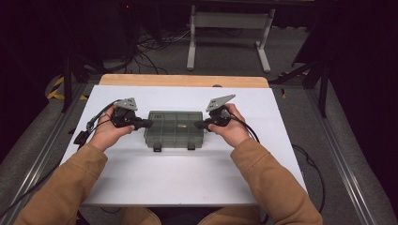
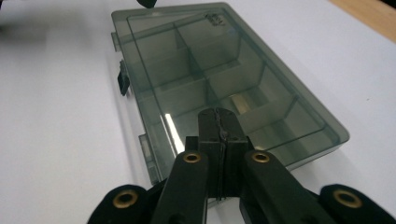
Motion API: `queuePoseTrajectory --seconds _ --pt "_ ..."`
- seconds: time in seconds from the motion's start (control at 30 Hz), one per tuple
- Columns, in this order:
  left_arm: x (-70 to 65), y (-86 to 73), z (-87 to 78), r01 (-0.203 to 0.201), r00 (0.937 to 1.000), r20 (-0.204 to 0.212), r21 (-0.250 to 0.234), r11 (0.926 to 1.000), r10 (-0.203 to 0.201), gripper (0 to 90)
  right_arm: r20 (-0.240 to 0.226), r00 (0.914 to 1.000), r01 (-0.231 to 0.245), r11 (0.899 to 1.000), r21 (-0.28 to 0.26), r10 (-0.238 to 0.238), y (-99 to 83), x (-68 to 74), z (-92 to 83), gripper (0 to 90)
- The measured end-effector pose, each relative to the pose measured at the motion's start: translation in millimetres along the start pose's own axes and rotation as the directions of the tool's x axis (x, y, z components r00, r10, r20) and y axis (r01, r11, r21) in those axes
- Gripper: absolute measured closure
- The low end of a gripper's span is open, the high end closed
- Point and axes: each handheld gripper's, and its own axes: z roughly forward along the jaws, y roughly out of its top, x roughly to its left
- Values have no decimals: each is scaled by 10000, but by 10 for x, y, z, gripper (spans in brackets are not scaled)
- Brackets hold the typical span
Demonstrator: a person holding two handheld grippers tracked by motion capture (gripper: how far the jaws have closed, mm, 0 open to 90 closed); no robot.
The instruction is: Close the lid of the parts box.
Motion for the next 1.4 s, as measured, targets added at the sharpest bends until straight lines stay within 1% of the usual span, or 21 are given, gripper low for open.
queuePoseTrajectory --seconds 0.03,0.07,0.13,0.17,0.3,0.37,0.47,0.6,0.63,0.73,0.77,0.8,0.83,1.0,1.4 --pt "0 0 0 0 10000 0 0 10000 0 897 0 10000 0 10000 0 0 0 0 0 900" --pt "-7 3 6 -1 10000 57 109 9999 0 897 15 10000 13 9997 230 -13 -6 14 20 900" --pt "-9 2 14 -1 10000 56 262 9997 0 897 27 10000 45 9996 296 -46 -8 16 26 900" --pt "-5 0 20 2 9999 144 388 9992 -8 897 -2 10000 21 9993 380 -21 -9 24 33 900" --pt "-6 -11 50 113 9997 225 625 9980 -127 896 -44 10000 17 9977 683 -14 -12 44 59 900" --pt "-6 -10 53 94 9996 244 682 9976 -111 896 -45 10000 8 9974 721 -5 -14 46 64 900" --pt "-12 -11 66 60 9994 333 856 9963 -89 896 -76 10000 -30 9958 917 37 -24 51 83 900" --pt "-23 -9 76 20 9994 337 997 9950 -54 895 -113 9999 -32 9942 1079 45 -28 57 99 900" --pt "-24 -7 78 -7 9992 393 1094 9940 -36 894 -129 9999 -21 9940 1094 36 -28 58 101 900" --pt "-27 -6 84 -62 9993 373 1196 9928 17 893 -142 9999 19 9933 1153 -3 -29 63 109 900" --pt "-33 -10 93 -19 9992 396 1160 9932 -27 893 -171 9998 -8 9926 1214 29 -31 69 113 900" --pt "-32 -9 92 -38 9992 391 1241 9923 -10 893 -171 9998 -8 9926 1214 29 -31 69 113 900" --pt "-34 -11 99 -70 9994 337 1223 9925 29 892 -184 9998 -3 9924 1229 26 -31 71 115 900" --pt "-36 -12 106 -89 9992 409 1375 9905 33 889 -207 9998 33 9909 1347 -5 -36 83 125 893" --pt "-45 -16 113 -127 9994 328 1373 9904 83 889 -159 9998 111 9894 1445 -89 -35 98 129 894"
